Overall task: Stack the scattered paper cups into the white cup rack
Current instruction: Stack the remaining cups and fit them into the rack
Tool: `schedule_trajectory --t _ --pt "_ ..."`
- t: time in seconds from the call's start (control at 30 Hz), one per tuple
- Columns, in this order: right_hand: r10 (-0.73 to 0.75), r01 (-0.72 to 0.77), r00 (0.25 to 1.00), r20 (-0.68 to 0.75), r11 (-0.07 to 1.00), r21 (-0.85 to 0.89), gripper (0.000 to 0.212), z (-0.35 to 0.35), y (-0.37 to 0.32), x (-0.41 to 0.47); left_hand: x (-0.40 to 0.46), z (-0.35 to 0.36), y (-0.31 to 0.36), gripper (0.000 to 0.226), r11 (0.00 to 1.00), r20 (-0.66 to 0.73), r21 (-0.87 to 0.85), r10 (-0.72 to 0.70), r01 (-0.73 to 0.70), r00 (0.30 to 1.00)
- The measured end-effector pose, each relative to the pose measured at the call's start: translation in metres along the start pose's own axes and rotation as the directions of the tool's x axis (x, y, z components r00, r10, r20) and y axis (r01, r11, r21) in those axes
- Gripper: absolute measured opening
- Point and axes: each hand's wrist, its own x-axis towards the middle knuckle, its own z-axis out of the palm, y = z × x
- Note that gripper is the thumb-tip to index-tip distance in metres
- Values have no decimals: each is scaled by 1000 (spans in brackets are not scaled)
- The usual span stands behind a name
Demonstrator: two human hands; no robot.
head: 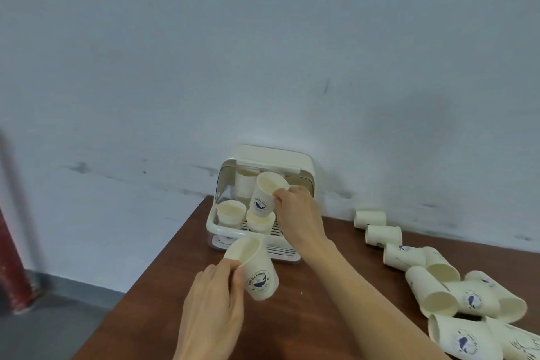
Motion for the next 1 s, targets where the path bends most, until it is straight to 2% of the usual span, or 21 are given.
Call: schedule_trajectory --t 0.13,0.3,0.53,0.77,0.87,0.9,1.0 --pt "-1 3 1000 22 997 -75 22 16 -5 10 6 1 -11 16 999 -50 22 25 -24 998" --pt "-20 30 998 66 987 -158 24 32 -4 9 15 2 -23 14 999 -86 40 37 -34 996" --pt "-34 79 976 217 976 -203 24 44 -3 7 20 12 -34 30 998 -100 55 48 -43 994" --pt "-24 92 955 297 972 -217 23 60 1 3 29 24 -42 23 996 -103 84 37 -28 994" --pt "-26 98 949 316 972 -213 23 69 3 -2 38 29 -45 8 996 -109 87 16 -7 994" --pt "-33 105 945 325 973 -208 23 72 4 -4 42 31 -44 10 995 -113 98 1 10 994" --pt "-58 115 942 332 981 -155 24 81 8 -9 58 33 -36 13 957 -133 259 166 -128 977"
